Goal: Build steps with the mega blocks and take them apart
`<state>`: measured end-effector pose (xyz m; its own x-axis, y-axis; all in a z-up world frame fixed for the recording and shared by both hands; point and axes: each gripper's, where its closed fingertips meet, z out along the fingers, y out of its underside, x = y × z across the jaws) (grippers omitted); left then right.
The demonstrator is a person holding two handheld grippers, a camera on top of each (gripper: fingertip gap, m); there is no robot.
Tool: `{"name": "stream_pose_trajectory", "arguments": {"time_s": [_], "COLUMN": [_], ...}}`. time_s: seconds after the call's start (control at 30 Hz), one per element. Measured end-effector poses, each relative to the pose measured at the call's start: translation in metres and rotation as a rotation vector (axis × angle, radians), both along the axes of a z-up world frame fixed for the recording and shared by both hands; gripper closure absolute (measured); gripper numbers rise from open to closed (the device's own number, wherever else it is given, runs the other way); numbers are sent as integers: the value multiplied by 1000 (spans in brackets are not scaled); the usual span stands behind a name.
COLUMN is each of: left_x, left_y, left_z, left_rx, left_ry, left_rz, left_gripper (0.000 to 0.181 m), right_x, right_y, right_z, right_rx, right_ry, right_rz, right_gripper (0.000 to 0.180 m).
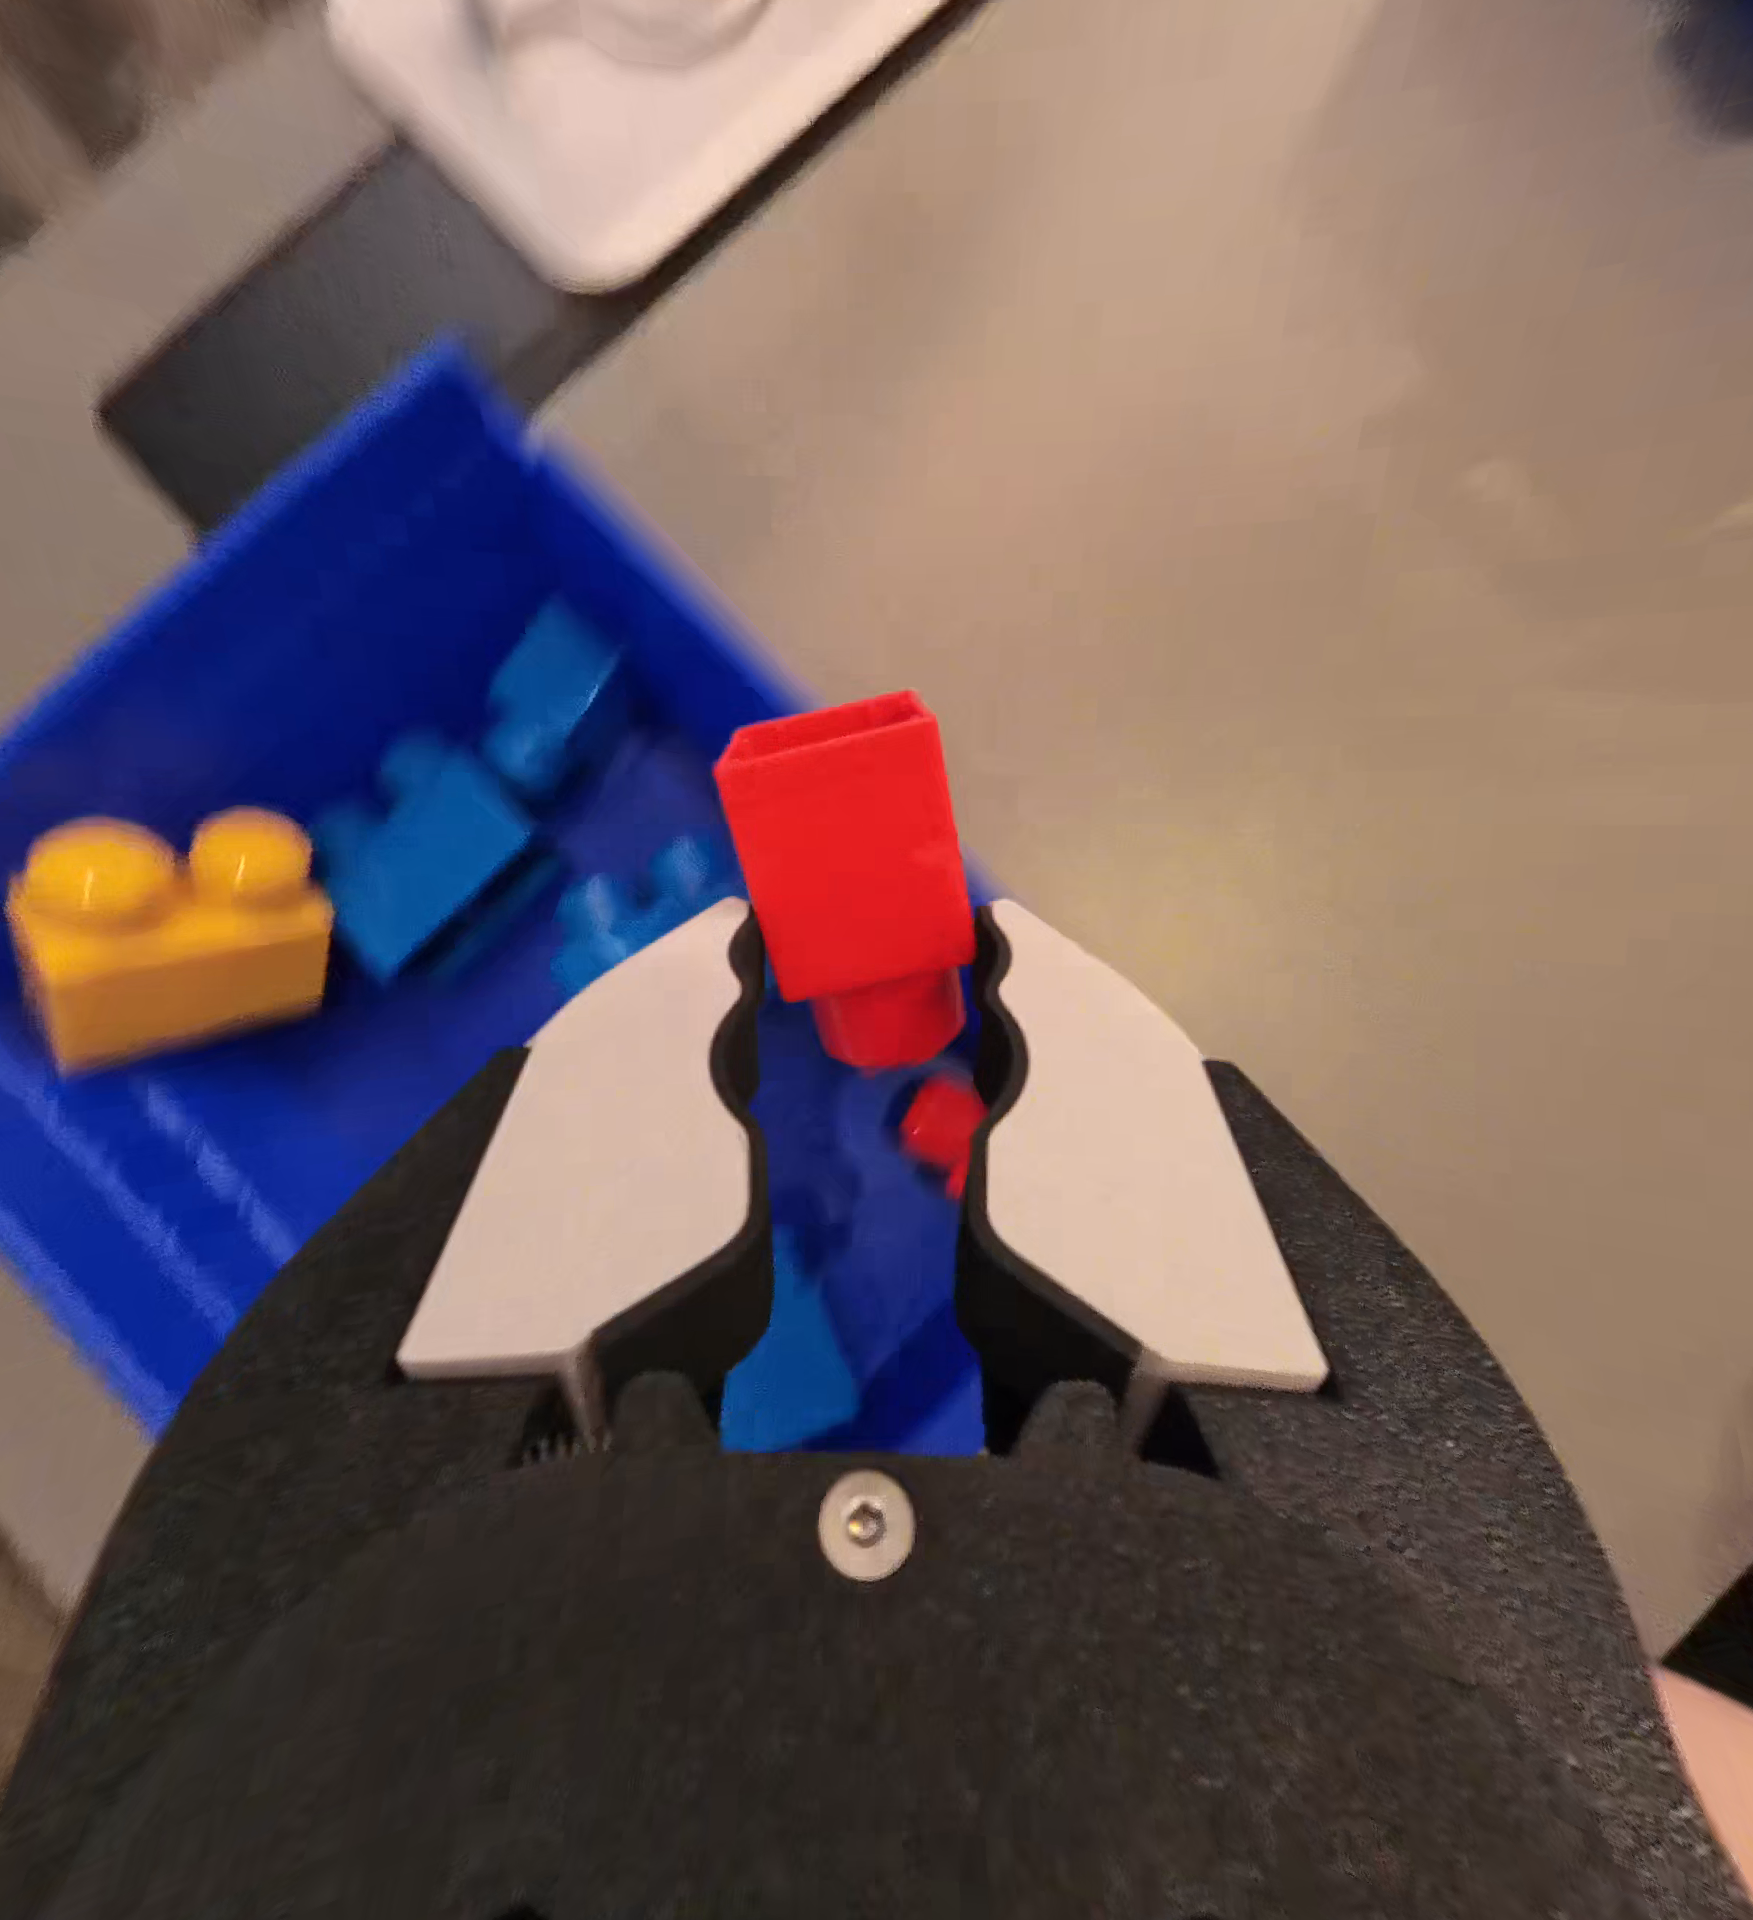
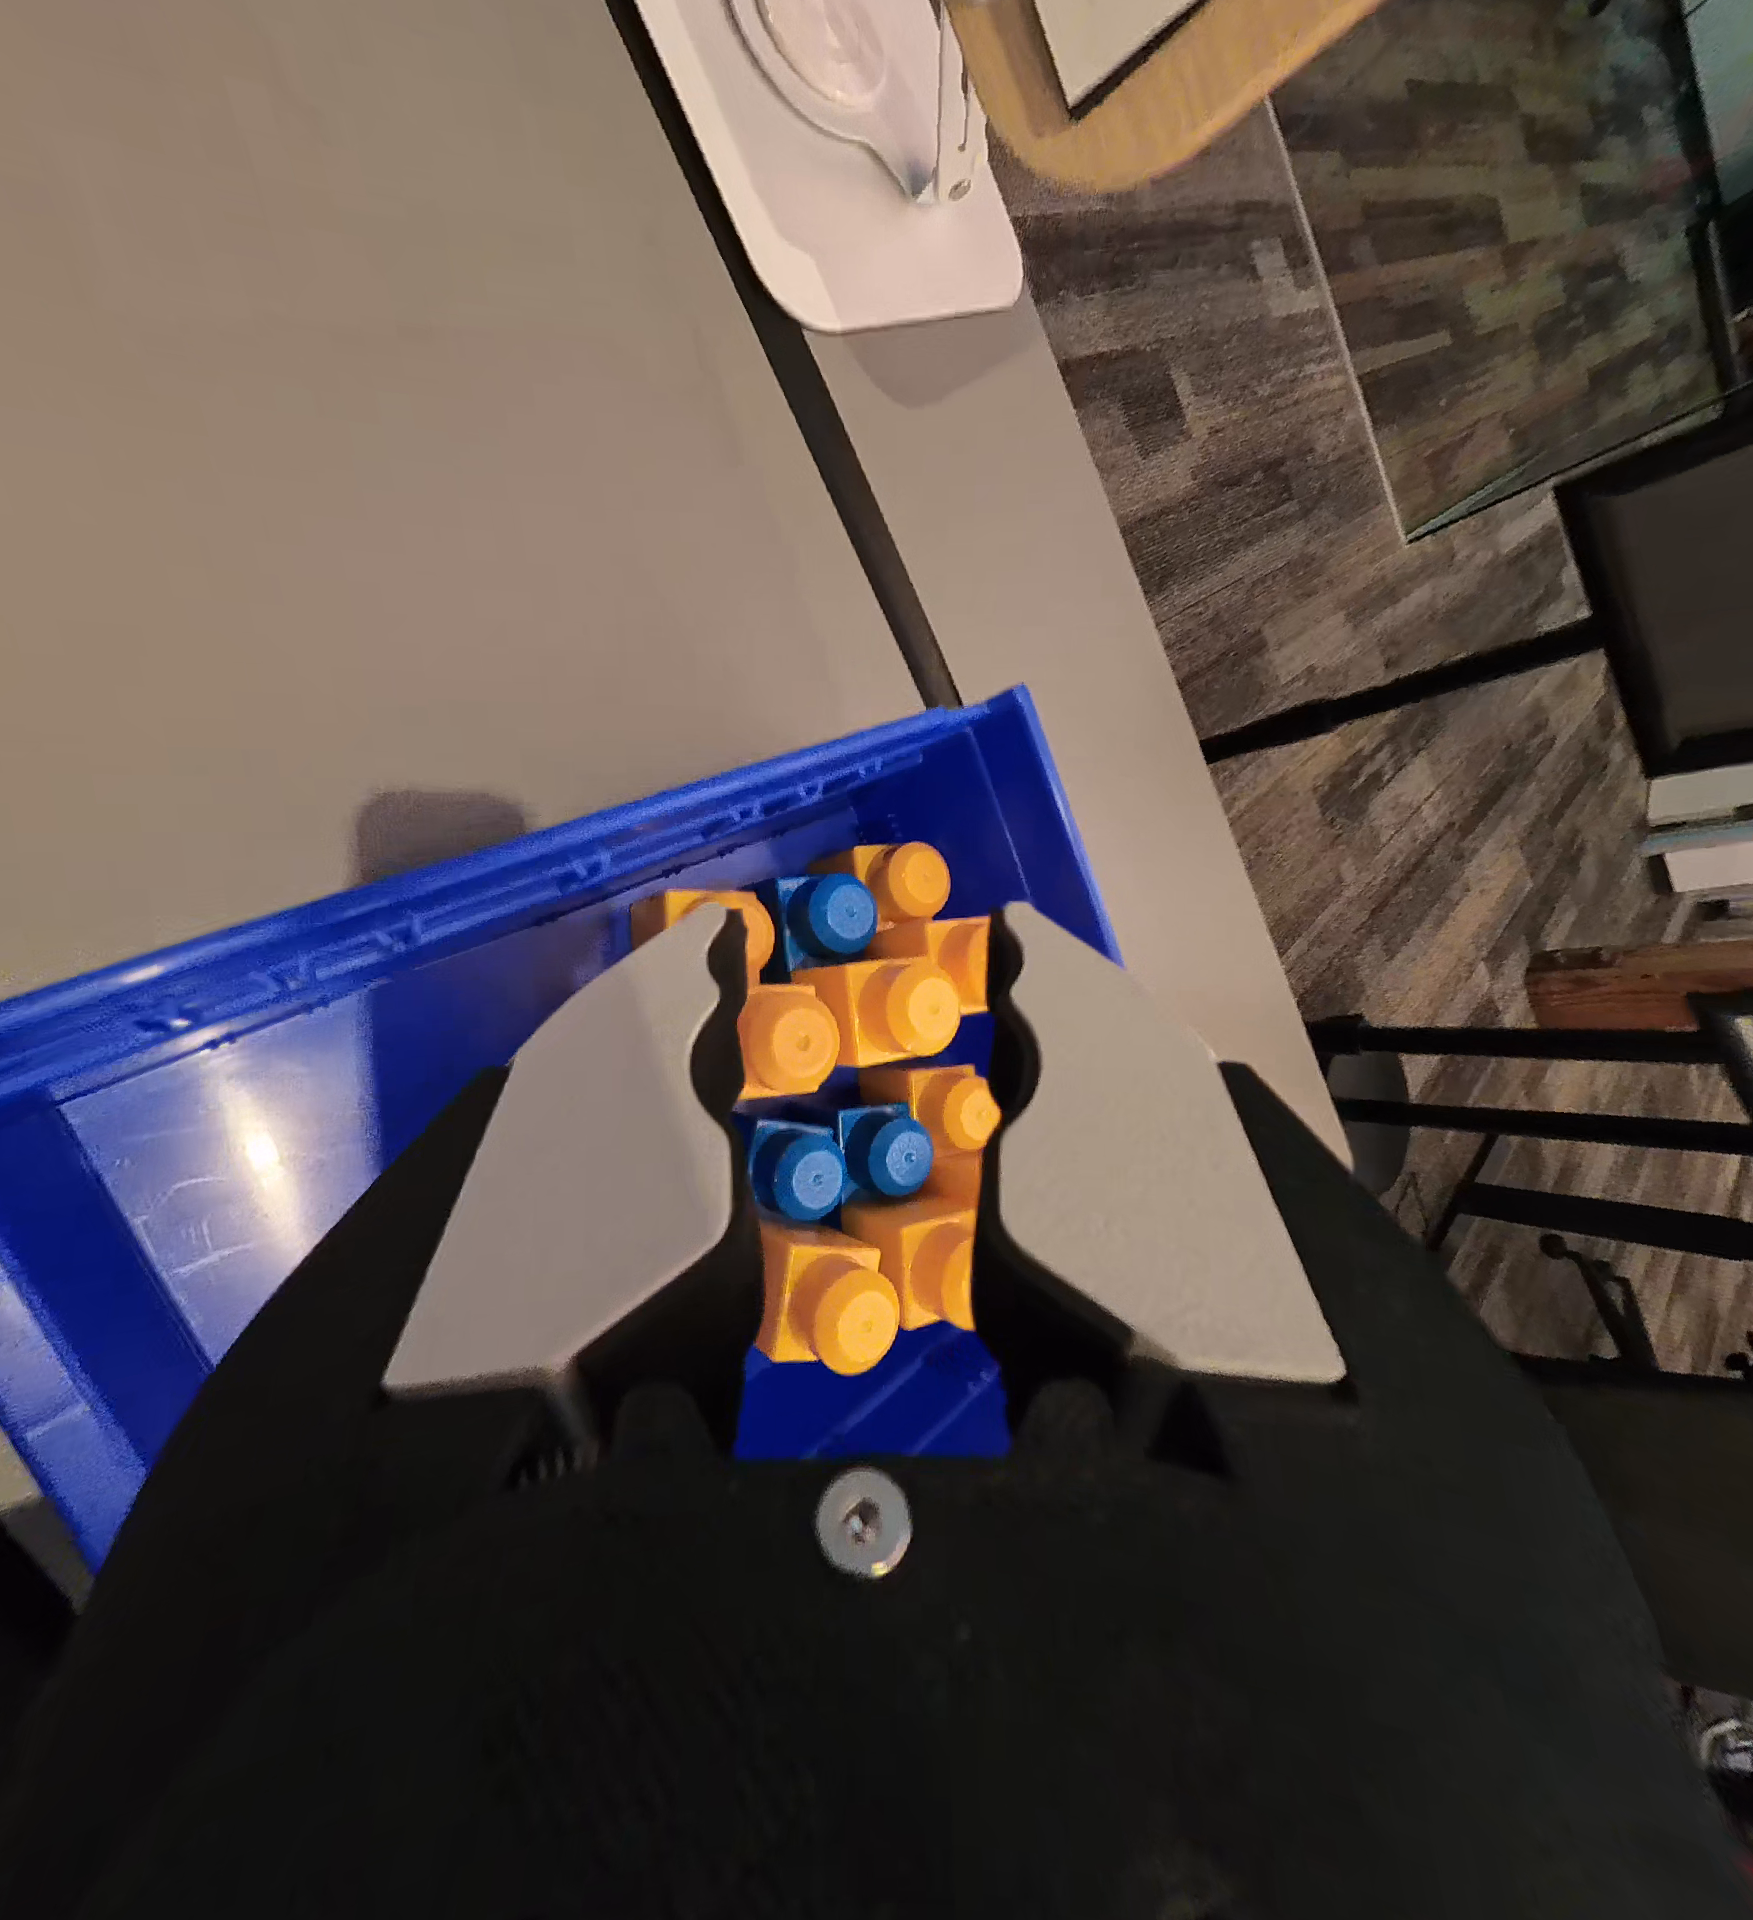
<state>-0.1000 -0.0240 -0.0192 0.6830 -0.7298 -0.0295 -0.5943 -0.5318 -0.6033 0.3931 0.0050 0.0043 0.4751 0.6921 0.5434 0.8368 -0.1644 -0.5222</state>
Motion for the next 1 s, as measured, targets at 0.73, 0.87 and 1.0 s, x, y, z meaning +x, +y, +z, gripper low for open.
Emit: {"name": "stream_pose_trajectory", "arguments": {"time_s": [0.73, 0.87, 1.0], "left_x": [302, 310, 317], "left_y": [-50, -44, -46], "left_z": [-122, -138, -139], "left_rx": [-56, -41, -67], "left_ry": [339, 459, 499], "left_rz": [-1256, -1335, -1384], "left_gripper": [142, 142, 142], "right_x": [20, 25, 27], "right_y": [-30, -30, -30], "right_z": [25, 25, 22], "right_rx": [1, -5, -17], "right_ry": [194, 228, 239], "right_rz": [66, 68, 67], "right_gripper": [134, 134, 134]}}
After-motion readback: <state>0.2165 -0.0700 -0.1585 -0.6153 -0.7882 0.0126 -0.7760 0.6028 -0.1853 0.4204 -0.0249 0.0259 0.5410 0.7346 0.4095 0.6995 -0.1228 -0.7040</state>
